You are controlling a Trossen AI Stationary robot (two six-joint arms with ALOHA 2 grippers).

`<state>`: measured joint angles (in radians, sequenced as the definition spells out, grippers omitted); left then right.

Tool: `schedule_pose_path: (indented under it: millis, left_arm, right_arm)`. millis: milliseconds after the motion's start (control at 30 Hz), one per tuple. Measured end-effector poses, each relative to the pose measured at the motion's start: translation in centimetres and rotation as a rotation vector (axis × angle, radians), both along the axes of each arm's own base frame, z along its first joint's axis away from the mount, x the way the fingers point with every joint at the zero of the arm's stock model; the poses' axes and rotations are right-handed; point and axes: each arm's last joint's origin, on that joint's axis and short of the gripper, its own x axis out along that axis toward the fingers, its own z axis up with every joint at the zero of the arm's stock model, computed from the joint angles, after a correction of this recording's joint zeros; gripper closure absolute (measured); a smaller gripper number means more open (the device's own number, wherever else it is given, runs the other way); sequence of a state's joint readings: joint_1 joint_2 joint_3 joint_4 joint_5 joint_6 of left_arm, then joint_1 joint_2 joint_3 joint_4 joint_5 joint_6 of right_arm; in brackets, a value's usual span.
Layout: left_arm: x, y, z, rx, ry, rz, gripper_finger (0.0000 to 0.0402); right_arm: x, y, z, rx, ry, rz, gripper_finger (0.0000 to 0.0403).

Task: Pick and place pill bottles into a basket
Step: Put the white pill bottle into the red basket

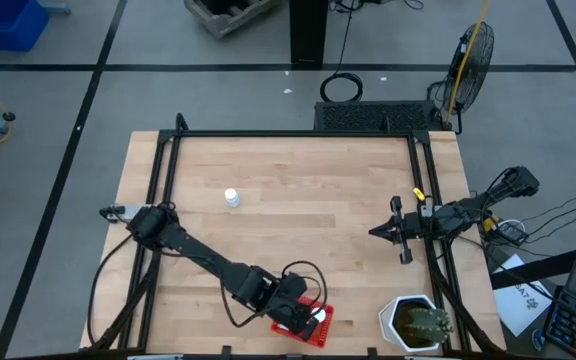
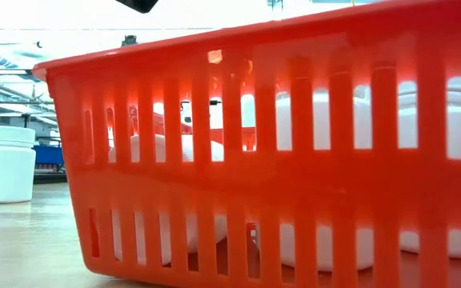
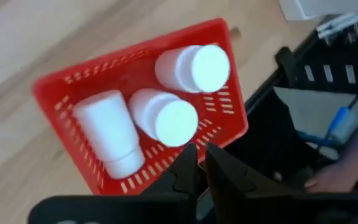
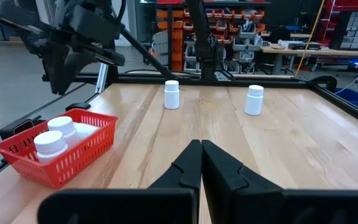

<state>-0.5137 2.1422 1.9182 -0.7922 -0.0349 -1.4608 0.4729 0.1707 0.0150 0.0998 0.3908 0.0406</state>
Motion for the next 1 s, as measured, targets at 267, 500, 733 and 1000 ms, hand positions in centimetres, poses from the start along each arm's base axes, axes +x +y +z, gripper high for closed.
schedule_pose_path:
  millis: [267, 500, 733, 1000]
  left_arm:
    - [-0.3, 0.1, -0.2, 0.003, 0.036, 0.148, 0.0299]
    - [-1.2, -0.9, -0.5, -0.027, 0.084, 0.222, 0.0223]
    - [-1.9, -2.2, -1.6, 0.002, 0.123, 0.221, 0.0215]
    - [-1.8, -2.2, -2.7, 0.064, 0.143, 0.126, 0.0215]
  right_arm:
    - [0.0, 0.0, 0.0, 0.000, 0.000, 0.000, 0.0399]
    - [0.0, 0.0, 0.0, 0.000, -0.001, 0.000, 0.0399]
    - [0.0, 0.0, 0.0, 0.000, 0.001, 0.000, 0.0399]
    - [0.0, 0.0, 0.0, -0.001, 0.001, 0.000, 0.0398]
